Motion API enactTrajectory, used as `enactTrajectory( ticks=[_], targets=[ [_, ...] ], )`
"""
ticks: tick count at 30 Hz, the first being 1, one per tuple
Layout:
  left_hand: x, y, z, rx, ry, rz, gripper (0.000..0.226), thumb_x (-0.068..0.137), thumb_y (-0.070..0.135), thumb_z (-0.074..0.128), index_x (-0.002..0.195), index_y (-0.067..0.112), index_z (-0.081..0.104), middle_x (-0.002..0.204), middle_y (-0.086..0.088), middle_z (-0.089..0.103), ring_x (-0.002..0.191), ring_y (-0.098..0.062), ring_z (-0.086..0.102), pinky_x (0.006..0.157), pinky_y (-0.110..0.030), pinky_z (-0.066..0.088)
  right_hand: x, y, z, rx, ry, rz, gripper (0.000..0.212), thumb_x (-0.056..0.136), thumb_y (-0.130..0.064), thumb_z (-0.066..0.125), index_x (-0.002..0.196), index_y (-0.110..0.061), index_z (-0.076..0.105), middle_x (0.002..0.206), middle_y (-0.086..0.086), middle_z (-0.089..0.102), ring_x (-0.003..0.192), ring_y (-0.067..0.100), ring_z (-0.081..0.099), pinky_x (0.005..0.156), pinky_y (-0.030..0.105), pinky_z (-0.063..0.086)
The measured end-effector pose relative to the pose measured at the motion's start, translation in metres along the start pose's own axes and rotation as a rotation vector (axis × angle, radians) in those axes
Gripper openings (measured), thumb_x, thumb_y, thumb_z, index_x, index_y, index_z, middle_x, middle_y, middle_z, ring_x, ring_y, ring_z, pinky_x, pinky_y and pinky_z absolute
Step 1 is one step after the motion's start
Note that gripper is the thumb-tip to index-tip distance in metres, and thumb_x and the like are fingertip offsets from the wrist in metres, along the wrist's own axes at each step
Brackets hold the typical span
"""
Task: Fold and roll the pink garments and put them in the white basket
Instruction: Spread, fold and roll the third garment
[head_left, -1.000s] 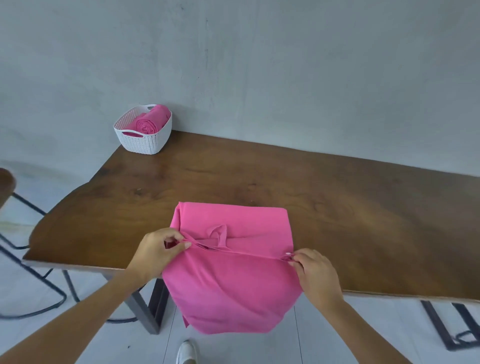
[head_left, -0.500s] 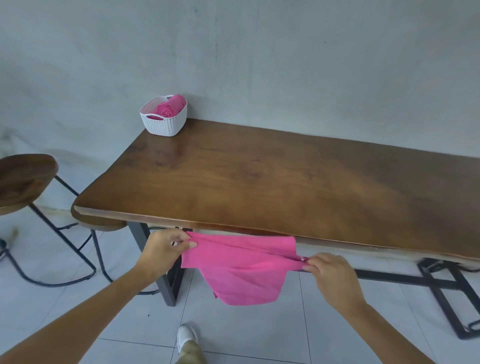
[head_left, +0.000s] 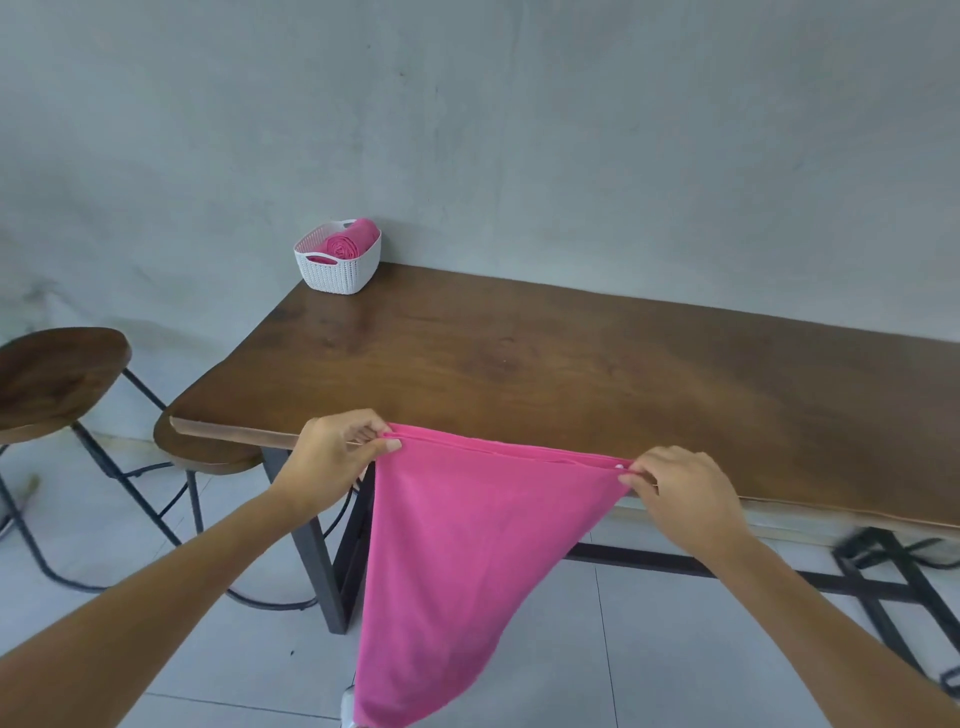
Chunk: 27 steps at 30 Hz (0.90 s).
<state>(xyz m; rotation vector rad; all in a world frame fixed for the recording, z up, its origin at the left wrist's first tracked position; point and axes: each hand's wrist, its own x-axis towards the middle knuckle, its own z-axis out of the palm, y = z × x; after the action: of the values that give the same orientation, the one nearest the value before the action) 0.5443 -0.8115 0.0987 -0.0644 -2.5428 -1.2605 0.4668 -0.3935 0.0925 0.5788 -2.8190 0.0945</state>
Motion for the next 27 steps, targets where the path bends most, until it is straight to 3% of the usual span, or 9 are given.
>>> enactTrajectory(
  ticks=[4,8,14,18,21,25,27],
  targets=[
    [-0.006,0.004,0.000,0.011,0.000,0.019,0.011,0.087,0.020,0.079,0.077,0.022,0.073,0.080,0.014,0.074,0.083,-0.008,0.070,0.079,-0.017,0.052,-0.002,-0.005,-0.008,0.021,-0.040,0.044,0.030,0.094,-0.051,0.061,0.075,-0.028,0.065,0.083,-0.016,0.064,0.083,0.011,0.056,0.075,0.033,0.038],
    [-0.007,0.000,0.002,0.037,0.058,0.013,0.010,0.087,0.021,0.079,0.079,0.022,0.073,0.083,0.016,0.073,0.085,-0.004,0.069,0.077,-0.010,0.050,-0.008,-0.012,-0.013,0.175,-0.007,0.069,0.026,0.091,-0.042,0.071,0.073,-0.024,0.065,0.077,-0.013,0.061,0.077,0.012,0.056,0.069,0.032,0.040],
    [-0.003,-0.005,0.007,-0.006,0.185,-0.097,0.012,0.092,0.017,0.074,0.082,0.017,0.067,0.084,0.007,0.071,0.083,-0.001,0.064,0.070,-0.006,0.048,-0.020,-0.020,-0.016,0.416,-0.008,0.038,0.022,0.092,-0.035,0.070,0.074,-0.033,0.058,0.079,-0.016,0.061,0.080,0.006,0.059,0.071,0.031,0.050],
    [0.002,-0.009,0.012,-0.066,0.213,-0.143,0.012,0.091,0.015,0.074,0.083,0.018,0.066,0.082,0.003,0.071,0.080,-0.009,0.065,0.073,-0.019,0.054,-0.014,-0.025,-0.015,0.491,0.005,0.134,0.016,0.089,-0.032,0.076,0.077,-0.027,0.066,0.080,-0.015,0.066,0.080,0.007,0.062,0.074,0.035,0.053],
    [0.007,-0.011,0.016,-0.152,0.222,-0.200,0.016,0.090,0.015,0.077,0.090,0.019,0.061,0.079,0.002,0.069,0.079,-0.013,0.065,0.072,-0.026,0.053,-0.010,-0.027,-0.013,0.549,0.038,0.218,0.015,0.084,-0.027,0.081,0.076,-0.027,0.068,0.079,-0.016,0.067,0.078,0.005,0.062,0.073,0.030,0.051],
    [0.015,-0.015,0.023,-0.129,0.213,-0.251,0.014,0.088,0.018,0.079,0.096,0.017,0.067,0.081,0.023,0.070,0.082,0.004,0.065,0.075,-0.015,0.044,-0.004,-0.028,-0.013,0.566,-0.046,0.281,0.021,0.086,-0.029,0.079,0.096,-0.029,0.060,0.085,-0.014,0.067,0.083,0.003,0.061,0.076,0.029,0.049],
    [0.020,-0.020,0.027,-0.136,0.201,-0.283,0.009,0.087,0.018,0.080,0.088,0.023,0.072,0.077,0.016,0.073,0.075,0.000,0.067,0.068,-0.016,0.045,0.000,-0.027,-0.009,0.552,-0.078,0.287,0.029,0.089,-0.030,0.076,0.113,-0.030,0.060,0.088,-0.014,0.067,0.087,0.005,0.061,0.079,0.032,0.049]
  ],
)
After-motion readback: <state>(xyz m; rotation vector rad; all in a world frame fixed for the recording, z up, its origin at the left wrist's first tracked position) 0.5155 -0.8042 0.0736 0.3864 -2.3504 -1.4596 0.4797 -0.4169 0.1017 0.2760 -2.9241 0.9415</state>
